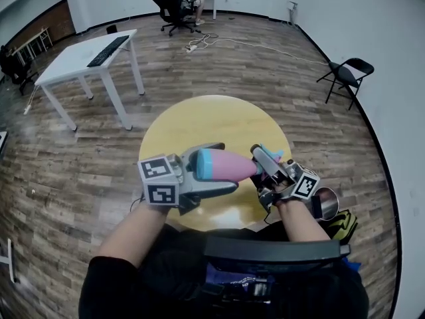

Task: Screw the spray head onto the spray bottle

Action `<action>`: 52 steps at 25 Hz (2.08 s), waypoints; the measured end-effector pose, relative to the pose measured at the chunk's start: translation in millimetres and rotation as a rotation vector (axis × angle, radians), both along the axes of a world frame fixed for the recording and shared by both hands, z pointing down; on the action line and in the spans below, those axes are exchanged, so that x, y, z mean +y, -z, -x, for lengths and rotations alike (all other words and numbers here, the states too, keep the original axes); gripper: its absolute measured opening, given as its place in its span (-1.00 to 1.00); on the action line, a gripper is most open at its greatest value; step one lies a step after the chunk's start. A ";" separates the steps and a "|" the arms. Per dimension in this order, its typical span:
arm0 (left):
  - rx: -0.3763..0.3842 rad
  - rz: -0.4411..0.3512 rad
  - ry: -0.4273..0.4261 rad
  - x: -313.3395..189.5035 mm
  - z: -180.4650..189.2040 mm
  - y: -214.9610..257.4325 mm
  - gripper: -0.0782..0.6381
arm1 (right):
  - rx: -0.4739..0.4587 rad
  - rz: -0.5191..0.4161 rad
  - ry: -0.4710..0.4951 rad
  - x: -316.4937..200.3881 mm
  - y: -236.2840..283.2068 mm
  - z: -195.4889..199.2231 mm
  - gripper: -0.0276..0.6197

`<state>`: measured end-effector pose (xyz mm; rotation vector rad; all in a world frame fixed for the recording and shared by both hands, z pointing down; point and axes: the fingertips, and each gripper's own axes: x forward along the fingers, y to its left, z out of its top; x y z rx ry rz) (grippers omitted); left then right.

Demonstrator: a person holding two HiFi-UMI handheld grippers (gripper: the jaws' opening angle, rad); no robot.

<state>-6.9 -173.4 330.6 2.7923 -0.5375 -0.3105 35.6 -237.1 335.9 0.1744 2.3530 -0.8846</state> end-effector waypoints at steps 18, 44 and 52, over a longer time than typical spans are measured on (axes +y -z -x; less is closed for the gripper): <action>0.221 0.159 0.055 -14.9 40.0 3.8 0.74 | -0.010 0.028 -0.046 -5.2 2.8 -1.4 -0.79; 0.131 0.148 -0.068 -3.9 9.2 -6.5 0.73 | 0.038 -0.019 -0.005 1.0 5.0 10.3 -0.79; -0.984 -0.673 0.065 12.5 0.1 -75.7 0.72 | 0.125 0.072 0.134 -0.1 -14.4 11.3 -0.78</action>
